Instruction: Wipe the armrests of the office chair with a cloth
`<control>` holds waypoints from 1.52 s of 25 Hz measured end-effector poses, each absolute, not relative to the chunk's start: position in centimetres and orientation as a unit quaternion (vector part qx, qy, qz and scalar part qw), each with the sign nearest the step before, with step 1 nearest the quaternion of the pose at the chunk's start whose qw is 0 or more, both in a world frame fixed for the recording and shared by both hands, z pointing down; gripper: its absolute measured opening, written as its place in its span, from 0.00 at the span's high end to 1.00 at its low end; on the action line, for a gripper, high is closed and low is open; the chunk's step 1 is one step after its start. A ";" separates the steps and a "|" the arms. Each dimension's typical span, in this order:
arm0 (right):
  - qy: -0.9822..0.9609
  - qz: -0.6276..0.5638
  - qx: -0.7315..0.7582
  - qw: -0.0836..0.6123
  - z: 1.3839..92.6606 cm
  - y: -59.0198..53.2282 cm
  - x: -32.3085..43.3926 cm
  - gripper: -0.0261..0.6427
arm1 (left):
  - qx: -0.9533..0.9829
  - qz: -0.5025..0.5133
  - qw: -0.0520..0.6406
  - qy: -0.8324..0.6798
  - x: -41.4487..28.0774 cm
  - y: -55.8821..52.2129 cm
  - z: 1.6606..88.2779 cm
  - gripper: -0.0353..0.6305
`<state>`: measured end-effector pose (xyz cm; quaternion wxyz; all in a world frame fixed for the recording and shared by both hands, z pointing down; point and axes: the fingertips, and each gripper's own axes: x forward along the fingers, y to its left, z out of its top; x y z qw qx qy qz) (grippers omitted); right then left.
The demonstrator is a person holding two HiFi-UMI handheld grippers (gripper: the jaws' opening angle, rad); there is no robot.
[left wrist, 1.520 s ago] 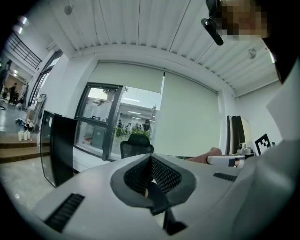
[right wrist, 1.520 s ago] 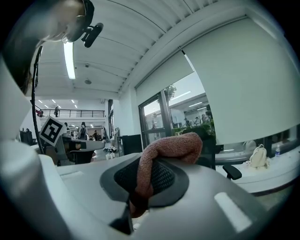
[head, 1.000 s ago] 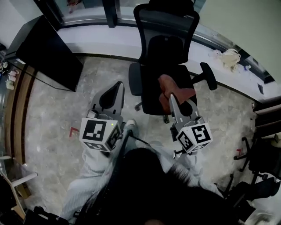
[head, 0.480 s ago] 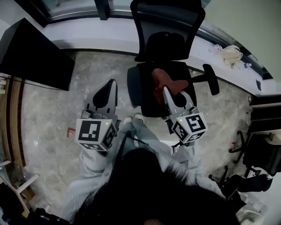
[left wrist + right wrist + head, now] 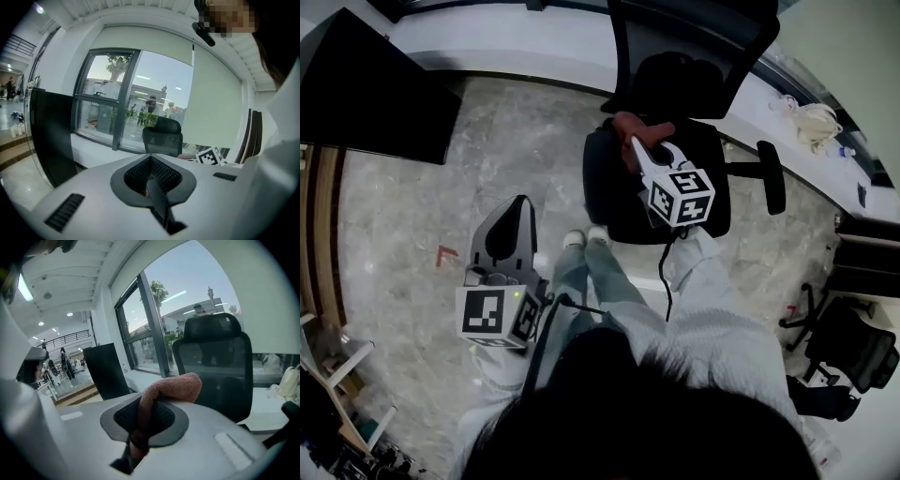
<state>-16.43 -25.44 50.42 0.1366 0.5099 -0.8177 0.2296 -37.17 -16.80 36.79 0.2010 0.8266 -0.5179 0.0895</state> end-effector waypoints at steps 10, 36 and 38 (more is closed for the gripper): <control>-0.804 0.309 0.394 0.321 63.5 -26.0 -23.7 0.92 | 0.798 0.094 0.234 -0.547 -40.6 -16.7 39.7 0.94; -0.805 0.364 0.342 0.321 63.2 -17.3 -22.4 0.92 | 0.833 0.101 0.239 -0.488 -35.6 -17.6 39.9 0.94; -0.802 0.362 0.348 0.323 63.8 -20.7 -22.2 0.92 | 0.826 0.107 0.241 -0.498 -36.8 -17.5 40.0 0.94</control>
